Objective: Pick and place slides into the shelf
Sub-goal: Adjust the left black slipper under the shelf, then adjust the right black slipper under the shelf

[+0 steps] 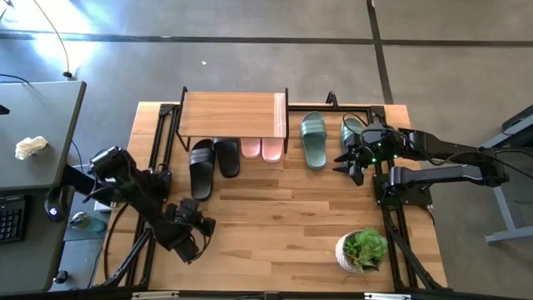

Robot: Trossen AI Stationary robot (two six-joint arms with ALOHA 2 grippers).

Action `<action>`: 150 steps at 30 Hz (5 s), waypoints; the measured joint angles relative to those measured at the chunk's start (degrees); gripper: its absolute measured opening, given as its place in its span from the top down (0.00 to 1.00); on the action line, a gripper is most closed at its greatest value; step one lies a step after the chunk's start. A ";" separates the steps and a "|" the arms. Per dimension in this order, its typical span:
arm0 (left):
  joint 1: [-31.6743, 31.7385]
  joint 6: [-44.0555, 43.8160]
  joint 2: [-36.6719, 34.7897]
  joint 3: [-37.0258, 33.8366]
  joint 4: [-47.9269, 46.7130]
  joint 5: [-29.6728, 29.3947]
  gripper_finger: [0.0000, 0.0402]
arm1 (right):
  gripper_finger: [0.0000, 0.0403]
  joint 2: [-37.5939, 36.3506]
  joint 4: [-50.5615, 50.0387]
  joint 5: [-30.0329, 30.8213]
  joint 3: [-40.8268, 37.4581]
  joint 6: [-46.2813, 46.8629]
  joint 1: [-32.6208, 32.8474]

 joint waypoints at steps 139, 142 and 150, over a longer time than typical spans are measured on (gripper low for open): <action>45.45 59.68 1.90 2.75 19.74 -9.56 1.00 | 0.61 1.51 0.60 -0.74 -0.24 -1.16 0.00; 46.65 60.82 1.90 2.75 19.80 -9.82 1.00 | 0.61 1.51 0.60 -0.74 -0.24 -1.16 0.00; 48.44 62.34 1.90 2.75 19.93 -9.52 1.00 | 0.61 1.51 0.60 -0.76 -0.24 -1.16 0.00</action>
